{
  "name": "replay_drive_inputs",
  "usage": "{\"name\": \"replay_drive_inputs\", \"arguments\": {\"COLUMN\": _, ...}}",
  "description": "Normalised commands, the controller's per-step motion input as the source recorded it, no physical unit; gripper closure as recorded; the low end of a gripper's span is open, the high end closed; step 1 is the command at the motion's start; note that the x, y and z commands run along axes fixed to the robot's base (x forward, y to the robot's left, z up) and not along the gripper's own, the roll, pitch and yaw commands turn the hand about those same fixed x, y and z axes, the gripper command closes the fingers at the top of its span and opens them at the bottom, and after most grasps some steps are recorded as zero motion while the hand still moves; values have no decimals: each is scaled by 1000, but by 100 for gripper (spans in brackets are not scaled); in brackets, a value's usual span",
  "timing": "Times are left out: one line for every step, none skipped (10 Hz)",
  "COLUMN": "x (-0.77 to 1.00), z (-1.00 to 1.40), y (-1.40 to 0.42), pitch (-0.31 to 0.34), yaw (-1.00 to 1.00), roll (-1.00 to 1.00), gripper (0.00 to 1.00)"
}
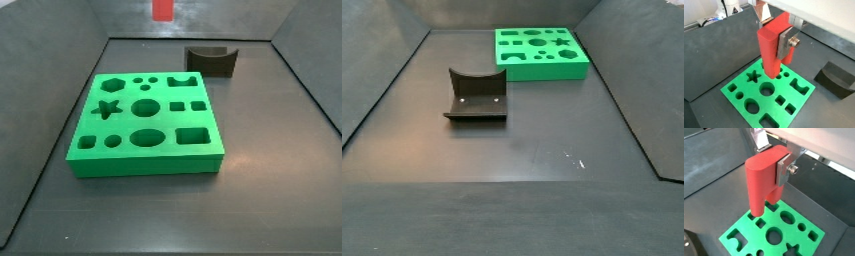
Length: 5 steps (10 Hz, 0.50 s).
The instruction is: Insert the square-circle object.
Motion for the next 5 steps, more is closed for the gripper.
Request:
{"name": "replay_drive_inputs", "arguments": {"x": -400, "z": -317, "y": -291, "pitch": 73, "yaw": -251, "roll": -376, "gripper": 100}}
{"name": "replay_drive_inputs", "arguments": {"x": -406, "z": -317, "y": -300, "pitch": 74, "yaw": -240, "roll": -376, "gripper": 100}}
{"name": "replay_drive_inputs", "arguments": {"x": -409, "z": -340, "y": -280, "pitch": 51, "yaw": -271, "roll": -369, "gripper": 100}}
{"name": "replay_drive_inputs", "arguments": {"x": -460, "z": -497, "y": -154, "pitch": 0, "yaw": -417, "roll": -314, "gripper": 100}}
{"name": "replay_drive_inputs", "arguments": {"x": 0, "z": -420, "y": -103, "pitch": -6, "yaw": -991, "roll": 0, "gripper": 100}}
